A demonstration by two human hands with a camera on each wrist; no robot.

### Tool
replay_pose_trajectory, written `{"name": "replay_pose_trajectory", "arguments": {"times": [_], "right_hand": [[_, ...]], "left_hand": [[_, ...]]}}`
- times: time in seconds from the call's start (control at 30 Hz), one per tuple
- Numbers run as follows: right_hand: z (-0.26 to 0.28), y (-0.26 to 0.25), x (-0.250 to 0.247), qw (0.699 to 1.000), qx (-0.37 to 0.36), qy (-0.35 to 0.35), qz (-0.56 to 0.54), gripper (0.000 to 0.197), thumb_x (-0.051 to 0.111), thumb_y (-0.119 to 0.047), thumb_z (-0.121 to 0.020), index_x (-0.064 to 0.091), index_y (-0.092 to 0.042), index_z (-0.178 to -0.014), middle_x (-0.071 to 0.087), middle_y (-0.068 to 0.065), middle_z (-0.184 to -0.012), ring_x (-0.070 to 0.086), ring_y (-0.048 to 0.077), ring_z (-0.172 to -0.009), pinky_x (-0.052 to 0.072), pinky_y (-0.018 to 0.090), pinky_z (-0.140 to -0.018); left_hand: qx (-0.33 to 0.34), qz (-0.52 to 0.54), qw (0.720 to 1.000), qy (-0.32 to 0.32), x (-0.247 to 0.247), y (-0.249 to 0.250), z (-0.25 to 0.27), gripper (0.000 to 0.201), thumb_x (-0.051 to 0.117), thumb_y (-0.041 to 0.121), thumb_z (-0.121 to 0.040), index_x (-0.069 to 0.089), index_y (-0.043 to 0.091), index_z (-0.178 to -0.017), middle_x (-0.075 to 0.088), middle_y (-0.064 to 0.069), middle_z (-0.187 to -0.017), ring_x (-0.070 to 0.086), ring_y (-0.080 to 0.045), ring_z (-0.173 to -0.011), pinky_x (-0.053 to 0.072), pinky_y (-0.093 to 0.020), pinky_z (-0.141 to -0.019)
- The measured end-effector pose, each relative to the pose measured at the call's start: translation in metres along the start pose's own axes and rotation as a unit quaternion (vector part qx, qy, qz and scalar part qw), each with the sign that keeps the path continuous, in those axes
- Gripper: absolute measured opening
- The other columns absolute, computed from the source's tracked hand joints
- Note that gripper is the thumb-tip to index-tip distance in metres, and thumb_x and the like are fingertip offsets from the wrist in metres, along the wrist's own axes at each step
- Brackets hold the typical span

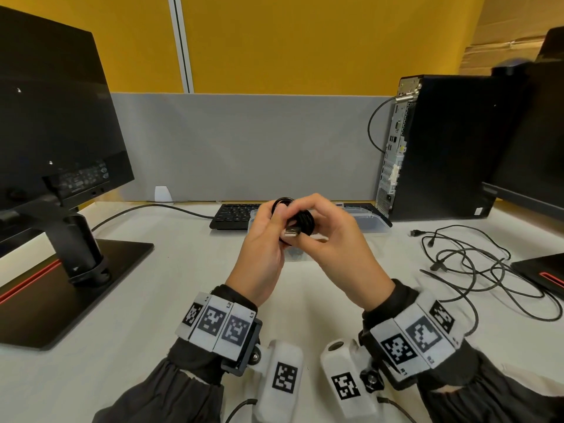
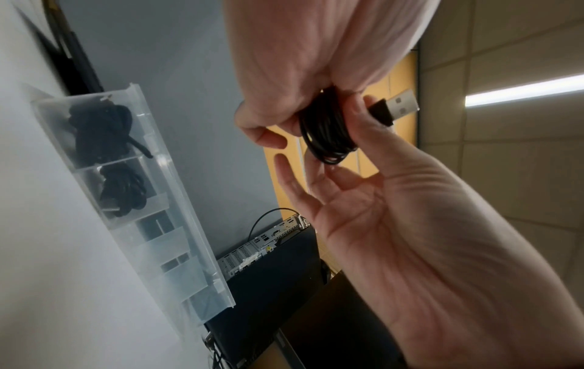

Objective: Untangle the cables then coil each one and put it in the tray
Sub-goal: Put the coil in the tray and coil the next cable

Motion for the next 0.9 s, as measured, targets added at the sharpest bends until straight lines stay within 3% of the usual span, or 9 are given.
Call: {"name": "replay_pose_trajectory", "arguments": {"times": [0.1,0.2,0.3,0.4,0.5,0.6,0.67,0.8,0.9], "right_hand": [[0.000,-0.004,0.000,0.997,-0.020,0.029,0.075,0.027,0.068,-0.004,-0.081,0.064,-0.031,-0.080,0.059,-0.006,-0.092,0.059,0.013,-0.088,0.051,0.026,-0.077],[-0.004,-0.010,-0.008,0.984,-0.072,0.090,0.133,0.010,0.074,-0.011,-0.078,0.069,-0.019,-0.081,0.051,-0.007,-0.098,0.057,0.006,-0.089,0.053,0.021,-0.075],[-0.006,-0.012,-0.007,0.960,-0.127,0.093,0.232,0.007,0.071,-0.015,-0.081,0.067,-0.010,-0.083,0.048,-0.007,-0.085,0.053,0.013,-0.085,0.052,0.032,-0.073],[-0.004,-0.015,-0.004,0.926,-0.177,0.104,0.316,0.013,0.063,-0.021,-0.084,0.064,-0.008,-0.084,0.053,-0.002,-0.083,0.047,0.013,-0.083,0.044,0.025,-0.068],[0.002,-0.020,-0.005,0.892,-0.222,0.104,0.381,0.023,0.054,-0.027,-0.087,0.062,-0.007,-0.083,0.057,0.003,-0.079,0.044,0.013,-0.079,0.040,0.024,-0.066],[0.008,-0.019,-0.007,0.875,-0.200,0.075,0.435,0.019,0.055,-0.025,-0.089,0.055,-0.009,-0.080,0.053,0.001,-0.074,0.044,0.014,-0.071,0.038,0.025,-0.057],[0.007,-0.018,-0.007,0.877,-0.131,0.019,0.462,0.013,0.055,-0.022,-0.092,0.050,-0.013,-0.082,0.051,0.000,-0.077,0.043,0.015,-0.071,0.037,0.028,-0.056],[0.005,-0.024,-0.007,0.858,-0.041,-0.092,0.504,0.024,0.031,-0.025,-0.102,0.049,-0.020,-0.116,0.060,-0.002,-0.104,0.052,0.019,-0.097,0.042,0.034,-0.079],[0.002,-0.032,-0.007,0.826,-0.046,-0.120,0.549,0.024,0.028,-0.022,-0.101,0.048,-0.024,-0.114,0.060,-0.008,-0.105,0.049,0.018,-0.098,0.036,0.036,-0.085]], "left_hand": [[0.024,-0.029,0.999,0.023,-0.004,0.001,-0.002,0.023,0.041,0.028,-0.099,0.050,0.011,-0.111,0.056,-0.009,-0.104,0.055,-0.019,-0.102,0.047,-0.031,-0.089],[0.066,-0.085,0.994,0.033,-0.008,0.001,-0.002,0.025,0.045,0.037,-0.090,0.052,0.018,-0.105,0.055,-0.007,-0.103,0.053,-0.018,-0.100,0.044,-0.037,-0.091],[0.125,-0.167,0.977,0.037,-0.011,0.005,-0.001,0.008,0.045,0.030,-0.094,0.049,0.025,-0.098,0.055,0.004,-0.093,0.054,-0.005,-0.088,0.045,-0.022,-0.082],[0.172,-0.220,0.959,0.052,-0.017,0.011,-0.004,0.008,0.043,0.030,-0.088,0.047,0.029,-0.094,0.055,0.009,-0.089,0.054,0.005,-0.081,0.044,-0.013,-0.076],[0.195,-0.255,0.945,0.057,-0.021,0.015,-0.005,0.007,0.044,0.028,-0.089,0.048,0.030,-0.094,0.057,0.011,-0.090,0.056,0.005,-0.083,0.045,-0.013,-0.076],[0.220,-0.300,0.927,0.051,-0.020,0.017,-0.002,0.014,0.048,0.023,-0.092,0.047,0.035,-0.099,0.058,0.013,-0.096,0.057,0.002,-0.091,0.045,-0.011,-0.078],[0.227,-0.311,0.922,0.047,-0.018,0.019,-0.001,0.023,0.052,0.018,-0.093,0.047,0.038,-0.104,0.058,0.015,-0.100,0.057,0.001,-0.096,0.046,-0.013,-0.081],[0.230,-0.275,0.932,0.052,-0.020,0.022,-0.001,0.020,0.054,0.023,-0.086,0.053,0.035,-0.102,0.061,0.016,-0.098,0.059,-0.001,-0.096,0.048,-0.017,-0.083],[0.216,-0.256,0.941,0.051,-0.021,0.021,0.000,0.020,0.055,0.024,-0.084,0.055,0.035,-0.100,0.062,0.015,-0.098,0.060,-0.003,-0.096,0.049,-0.018,-0.083]]}}
Point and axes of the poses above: each hand's wrist, its own z-axis away from the middle knuckle, its own x-axis out of the palm, y = z × x, the point moved 3 cm from there along -z, towards the middle knuckle
